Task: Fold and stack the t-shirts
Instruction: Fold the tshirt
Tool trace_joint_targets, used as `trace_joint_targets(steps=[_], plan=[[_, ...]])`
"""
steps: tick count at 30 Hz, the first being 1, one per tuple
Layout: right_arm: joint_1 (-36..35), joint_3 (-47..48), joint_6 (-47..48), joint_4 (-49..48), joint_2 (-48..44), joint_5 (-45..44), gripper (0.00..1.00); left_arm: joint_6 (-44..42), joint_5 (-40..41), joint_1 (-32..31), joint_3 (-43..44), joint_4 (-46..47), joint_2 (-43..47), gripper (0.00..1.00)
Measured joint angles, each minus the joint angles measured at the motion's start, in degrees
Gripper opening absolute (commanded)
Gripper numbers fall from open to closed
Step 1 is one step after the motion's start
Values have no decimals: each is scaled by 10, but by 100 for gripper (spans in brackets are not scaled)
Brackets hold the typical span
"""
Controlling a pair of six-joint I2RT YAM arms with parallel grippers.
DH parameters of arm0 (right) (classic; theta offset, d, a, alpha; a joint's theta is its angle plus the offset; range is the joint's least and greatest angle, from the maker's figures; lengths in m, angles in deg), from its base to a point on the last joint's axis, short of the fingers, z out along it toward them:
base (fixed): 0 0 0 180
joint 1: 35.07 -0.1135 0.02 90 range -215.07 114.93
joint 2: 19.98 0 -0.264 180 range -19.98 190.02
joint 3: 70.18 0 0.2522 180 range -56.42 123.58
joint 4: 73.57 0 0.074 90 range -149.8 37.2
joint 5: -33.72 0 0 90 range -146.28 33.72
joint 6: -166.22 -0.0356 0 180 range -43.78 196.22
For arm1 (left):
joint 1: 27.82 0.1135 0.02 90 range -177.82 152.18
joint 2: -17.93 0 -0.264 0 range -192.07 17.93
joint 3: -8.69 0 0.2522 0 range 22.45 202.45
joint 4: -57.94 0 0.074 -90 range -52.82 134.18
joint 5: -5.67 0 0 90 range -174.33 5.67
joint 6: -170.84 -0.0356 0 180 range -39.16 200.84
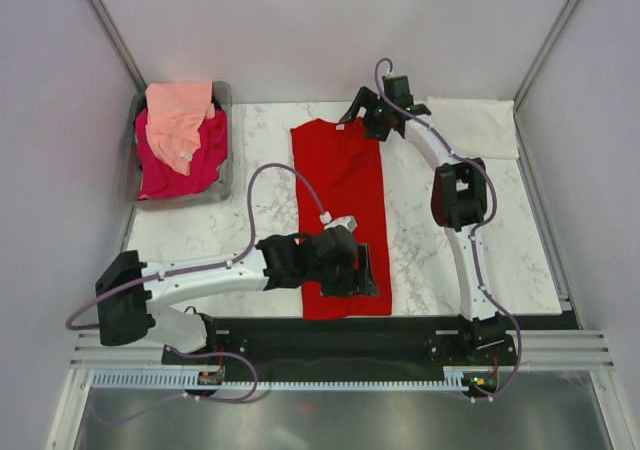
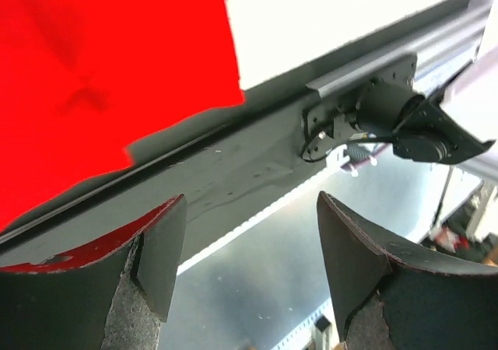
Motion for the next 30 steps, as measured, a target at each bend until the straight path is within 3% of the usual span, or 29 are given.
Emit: trace_joint_targets(steps=[5,13,15,21,25,30], plan=[[2,-139,21,37,-179,-37,98,2,76,1,-4,-96,87,75],[-36,-581,42,75,-631,-161,96,36,175,3,-115,-203,291,73],[-61,-677,37,113,-697,-176,95,48,184,3,-150,-216,311,71],[-163,-938,-41,179,-851,-200,83,63,190,3,-205,-215,272,70],[-207,-1012,-99,192,-953,-206,75,71,191,3,-216,-190,250,68],[-249,-1069,-148,154,-950,-199,70,78,193,3,-238,-154,244,67]])
